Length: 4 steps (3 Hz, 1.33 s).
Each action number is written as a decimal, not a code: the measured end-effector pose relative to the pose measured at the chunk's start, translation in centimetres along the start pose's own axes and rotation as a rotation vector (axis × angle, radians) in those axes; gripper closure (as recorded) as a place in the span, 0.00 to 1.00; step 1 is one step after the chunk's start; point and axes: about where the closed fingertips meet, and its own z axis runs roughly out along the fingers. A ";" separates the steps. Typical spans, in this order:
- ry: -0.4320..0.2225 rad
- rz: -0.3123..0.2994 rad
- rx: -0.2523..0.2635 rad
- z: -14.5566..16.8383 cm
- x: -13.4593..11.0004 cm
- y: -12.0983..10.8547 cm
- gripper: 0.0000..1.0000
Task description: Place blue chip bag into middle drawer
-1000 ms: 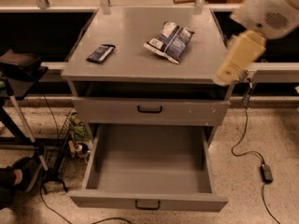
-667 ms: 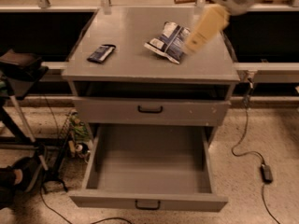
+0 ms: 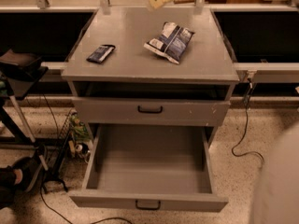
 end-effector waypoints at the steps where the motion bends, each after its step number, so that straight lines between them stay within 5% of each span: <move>1: 0.017 0.218 -0.024 3.7 0.5 -2.2 0.00; 2: 0.019 0.423 -0.050 7.3 0.5 -3.0 0.00; 3: -0.031 0.579 -0.024 9.3 -0.7 -3.5 0.00; 4: -0.086 0.629 0.035 12.3 -0.5 -3.8 0.00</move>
Offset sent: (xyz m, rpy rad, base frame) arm 0.1021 0.0227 -0.0634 0.4557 0.3984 -0.4581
